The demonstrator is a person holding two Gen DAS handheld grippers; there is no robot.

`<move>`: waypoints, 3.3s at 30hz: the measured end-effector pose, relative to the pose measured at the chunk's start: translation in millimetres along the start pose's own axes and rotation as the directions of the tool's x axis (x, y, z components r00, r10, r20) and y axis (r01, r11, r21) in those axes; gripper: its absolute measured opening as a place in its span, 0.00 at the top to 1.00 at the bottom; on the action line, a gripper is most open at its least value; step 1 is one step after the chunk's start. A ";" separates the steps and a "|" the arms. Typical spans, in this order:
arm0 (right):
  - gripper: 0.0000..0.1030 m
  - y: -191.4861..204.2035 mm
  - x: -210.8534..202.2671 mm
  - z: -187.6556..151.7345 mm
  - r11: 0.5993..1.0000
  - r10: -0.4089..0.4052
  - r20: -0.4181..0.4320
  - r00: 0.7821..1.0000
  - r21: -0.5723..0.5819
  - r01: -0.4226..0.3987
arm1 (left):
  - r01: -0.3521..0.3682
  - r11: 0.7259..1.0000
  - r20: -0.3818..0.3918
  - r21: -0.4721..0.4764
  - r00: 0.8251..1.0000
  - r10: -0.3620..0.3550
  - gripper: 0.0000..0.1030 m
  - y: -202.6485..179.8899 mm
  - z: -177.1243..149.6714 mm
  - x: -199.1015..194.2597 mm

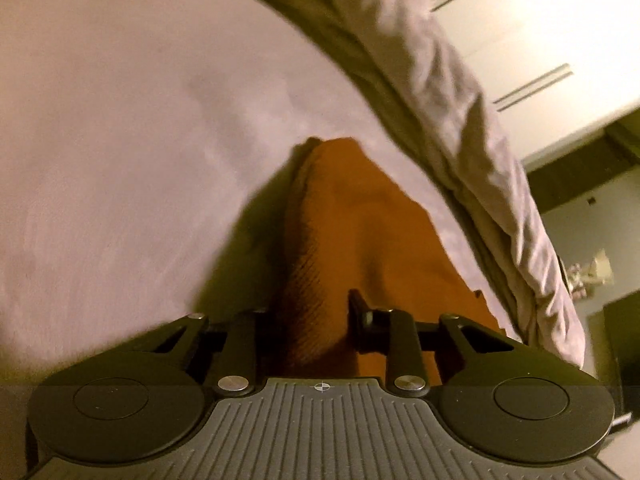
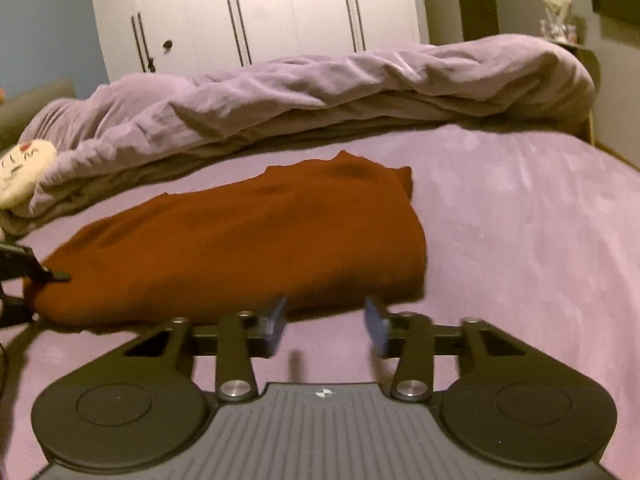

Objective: Fold small clothes

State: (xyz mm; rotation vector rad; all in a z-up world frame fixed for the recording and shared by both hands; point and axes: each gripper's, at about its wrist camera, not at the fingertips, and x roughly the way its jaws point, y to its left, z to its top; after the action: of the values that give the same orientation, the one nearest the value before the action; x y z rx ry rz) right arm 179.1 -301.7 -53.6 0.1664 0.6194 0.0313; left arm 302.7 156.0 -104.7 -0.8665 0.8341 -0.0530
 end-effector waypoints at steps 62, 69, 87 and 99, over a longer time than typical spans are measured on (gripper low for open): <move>0.69 93.2 24.3 45.8 0.962 0.158 0.107 0.982 -0.240 -0.128 | -0.086 0.774 -0.047 0.628 0.988 0.148 0.31 -125.2 -92.2 27.0; 0.68 95.5 82.6 33.1 0.936 0.178 -0.145 0.973 -0.282 -0.213 | -0.102 0.850 0.033 0.516 0.995 0.099 0.29 -94.0 -68.9 -19.1; 0.67 110.6 118.0 68.3 0.935 0.353 -0.201 0.914 0.065 -0.347 | -0.191 0.824 0.066 0.533 0.981 0.185 0.27 -82.6 -51.9 -6.4; 0.95 93.2 88.0 67.2 0.965 0.240 -0.059 0.969 -0.095 -0.245 | -0.182 0.826 0.038 0.534 0.981 0.192 0.33 -104.4 -62.7 22.3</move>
State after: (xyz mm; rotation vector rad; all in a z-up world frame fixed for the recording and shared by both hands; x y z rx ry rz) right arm 291.7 -212.7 -35.0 0.1422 0.6400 0.3037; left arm 305.4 37.5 -69.0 -0.2512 0.8588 -0.1160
